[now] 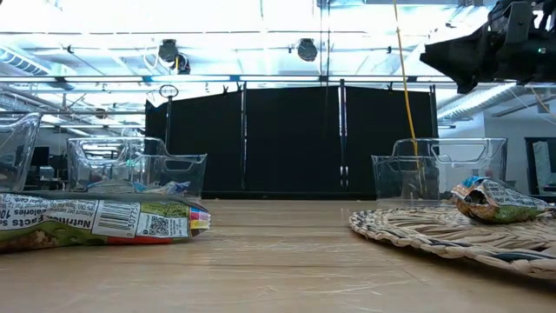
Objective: Pick and place Granola Bars by type
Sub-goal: Put the orange granola bar into the bottom transparent bin
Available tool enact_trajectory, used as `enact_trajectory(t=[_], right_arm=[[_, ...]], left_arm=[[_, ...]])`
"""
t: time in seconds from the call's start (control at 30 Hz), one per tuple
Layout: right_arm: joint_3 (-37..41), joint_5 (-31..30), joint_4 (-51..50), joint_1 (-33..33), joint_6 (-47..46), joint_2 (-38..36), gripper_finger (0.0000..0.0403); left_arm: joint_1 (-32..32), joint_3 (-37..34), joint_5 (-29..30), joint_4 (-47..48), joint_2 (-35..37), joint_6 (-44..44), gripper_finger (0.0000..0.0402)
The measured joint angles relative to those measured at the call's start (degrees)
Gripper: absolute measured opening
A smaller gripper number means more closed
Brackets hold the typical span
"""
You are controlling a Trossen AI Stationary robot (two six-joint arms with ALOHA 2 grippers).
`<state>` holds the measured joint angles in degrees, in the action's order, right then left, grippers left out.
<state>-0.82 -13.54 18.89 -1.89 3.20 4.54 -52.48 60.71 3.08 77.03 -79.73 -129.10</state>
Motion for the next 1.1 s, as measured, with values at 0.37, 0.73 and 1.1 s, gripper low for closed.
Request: enact_trajectory(t=[0.37,0.73,1.1], right_arm=[[0.0,0.1,-0.3,0.0,0.8,0.0,0.0114],[0.0,0.1,0.2,0.0,3.3,0.0,0.0114],[0.0,0.1,1.1,0.0,3.5,0.0,0.0114]], left_arm=[[1.5,0.0,-10.6,2.4,-4.4,-0.1,0.0013],[1.9,-3.4,-12.6,2.4,-4.4,-0.4,0.0015],[2.3,-3.9,-11.6,2.1,-4.4,-0.6,0.0058]])
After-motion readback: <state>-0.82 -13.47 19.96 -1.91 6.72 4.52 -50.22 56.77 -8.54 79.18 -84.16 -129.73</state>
